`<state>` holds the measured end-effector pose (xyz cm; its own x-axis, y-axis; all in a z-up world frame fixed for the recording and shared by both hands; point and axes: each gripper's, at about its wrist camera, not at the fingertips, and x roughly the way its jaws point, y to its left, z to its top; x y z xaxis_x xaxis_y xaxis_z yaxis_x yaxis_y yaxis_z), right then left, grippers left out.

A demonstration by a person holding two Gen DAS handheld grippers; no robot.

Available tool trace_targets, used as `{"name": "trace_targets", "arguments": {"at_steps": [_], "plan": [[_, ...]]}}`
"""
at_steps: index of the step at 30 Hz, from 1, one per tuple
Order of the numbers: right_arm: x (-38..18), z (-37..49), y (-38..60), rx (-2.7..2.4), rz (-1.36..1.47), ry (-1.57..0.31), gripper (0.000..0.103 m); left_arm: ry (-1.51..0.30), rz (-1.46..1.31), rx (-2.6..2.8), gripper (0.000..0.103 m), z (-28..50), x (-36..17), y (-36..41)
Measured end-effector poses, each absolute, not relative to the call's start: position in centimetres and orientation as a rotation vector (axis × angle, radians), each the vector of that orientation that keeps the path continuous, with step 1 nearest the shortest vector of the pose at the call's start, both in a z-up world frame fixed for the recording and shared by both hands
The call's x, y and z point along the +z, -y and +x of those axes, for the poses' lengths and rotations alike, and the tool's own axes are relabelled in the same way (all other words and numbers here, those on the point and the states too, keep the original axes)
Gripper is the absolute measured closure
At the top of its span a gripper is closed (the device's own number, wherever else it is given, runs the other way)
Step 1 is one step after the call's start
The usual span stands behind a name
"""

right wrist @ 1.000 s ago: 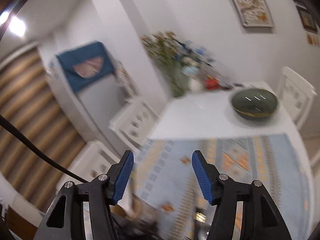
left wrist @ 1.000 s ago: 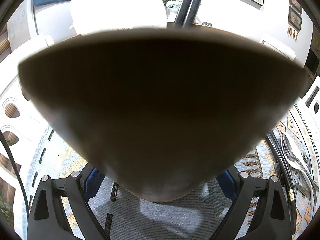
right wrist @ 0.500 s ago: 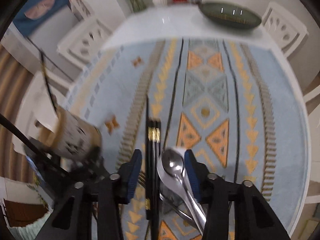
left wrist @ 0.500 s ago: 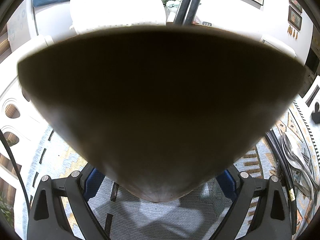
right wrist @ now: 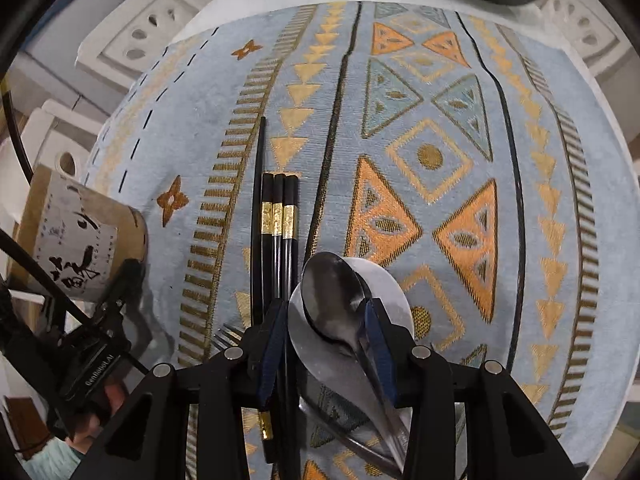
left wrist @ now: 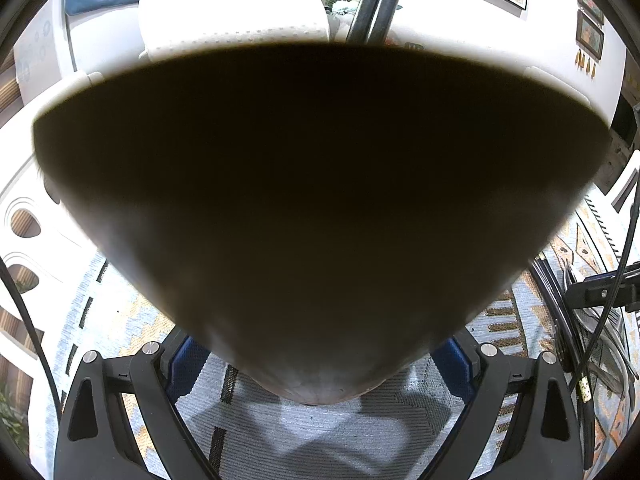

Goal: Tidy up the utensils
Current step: 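Reach the right tool to the metal spoon and grasp it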

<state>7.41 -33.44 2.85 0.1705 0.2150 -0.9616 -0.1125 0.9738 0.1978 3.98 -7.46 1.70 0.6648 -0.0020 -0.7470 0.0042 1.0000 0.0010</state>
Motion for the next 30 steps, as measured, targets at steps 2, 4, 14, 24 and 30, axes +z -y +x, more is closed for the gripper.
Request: {"name": "trace_targets", "arguments": {"at_steps": [2,4,14,24,30], "plan": [[2.8,7.4,33.2,0.248,0.086,-1.377,0.069,-0.844,0.002,-0.004,0.007,4.0,1.7,7.5],[2.8,7.5,33.5,0.277,0.131,-1.388,0.076,-0.844,0.002,-0.004,0.007,4.0,1.7,7.5],[2.7,7.6,36.5,0.323,0.382,-1.413,0.079,-0.844,0.003,-0.003,0.007,4.0,1.8,7.6],[2.7,7.8,38.4,0.279,0.440,-1.421,0.083,-0.845,0.004,-0.002,0.007,4.0,1.8,7.6],[3.1,8.2,37.8,0.227,0.263,-1.426,0.080,-0.845,0.006,-0.002,0.007,3.8,1.8,7.4]]}}
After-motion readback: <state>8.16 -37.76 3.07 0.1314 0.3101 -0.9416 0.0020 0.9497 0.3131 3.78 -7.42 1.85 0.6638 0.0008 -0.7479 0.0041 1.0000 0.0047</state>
